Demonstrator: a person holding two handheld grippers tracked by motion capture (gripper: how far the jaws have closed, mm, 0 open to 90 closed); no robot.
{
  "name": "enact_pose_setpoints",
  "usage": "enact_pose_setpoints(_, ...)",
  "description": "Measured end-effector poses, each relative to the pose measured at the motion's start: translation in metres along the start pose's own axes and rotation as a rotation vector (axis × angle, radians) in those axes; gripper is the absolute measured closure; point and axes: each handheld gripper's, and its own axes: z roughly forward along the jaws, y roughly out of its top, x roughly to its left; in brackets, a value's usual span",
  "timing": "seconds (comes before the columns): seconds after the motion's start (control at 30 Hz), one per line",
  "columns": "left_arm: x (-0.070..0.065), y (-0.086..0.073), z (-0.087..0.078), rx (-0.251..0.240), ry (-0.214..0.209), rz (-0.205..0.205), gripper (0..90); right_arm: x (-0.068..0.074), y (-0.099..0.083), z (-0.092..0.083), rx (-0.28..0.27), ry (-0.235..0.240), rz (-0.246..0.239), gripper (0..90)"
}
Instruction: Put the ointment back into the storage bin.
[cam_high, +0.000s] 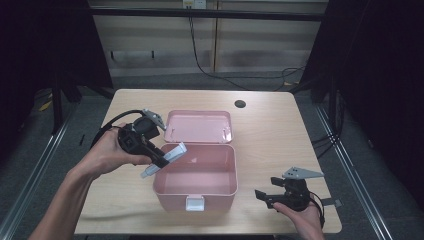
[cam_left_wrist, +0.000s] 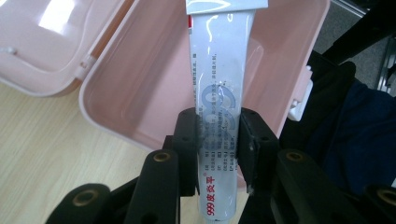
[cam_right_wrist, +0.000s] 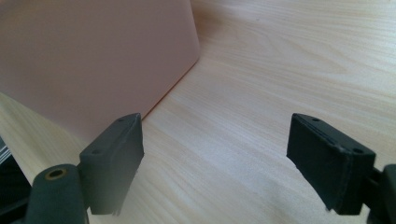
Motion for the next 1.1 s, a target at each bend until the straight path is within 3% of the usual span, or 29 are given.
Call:
enact_pose_setpoints(0.07,-0.002,0.003,0.002,0.009,0.01,0.016,70.6,0.0,0.0,0.0,0.002,0.0,0.0,18.0)
enact_pose_setpoints(0.57,-0.014,0.031,0.029,0.054,-0.033,0.091,70.7,0.0,0.0,0.001,0.007,0.001,0.004,18.1)
enact_pose_setpoints(0.7,-0.014,0.034,0.036,0.052,-0.045,0.084,70.7,0.0,0.0,0.001,0.006,0.003,0.003,18.2)
enact_pose_setpoints(1.1,-0.017,0.041,0.064,0.111,-0.047,0.099,70.6,0.0,0.0,0.0,0.007,0.001,0.003,18.2)
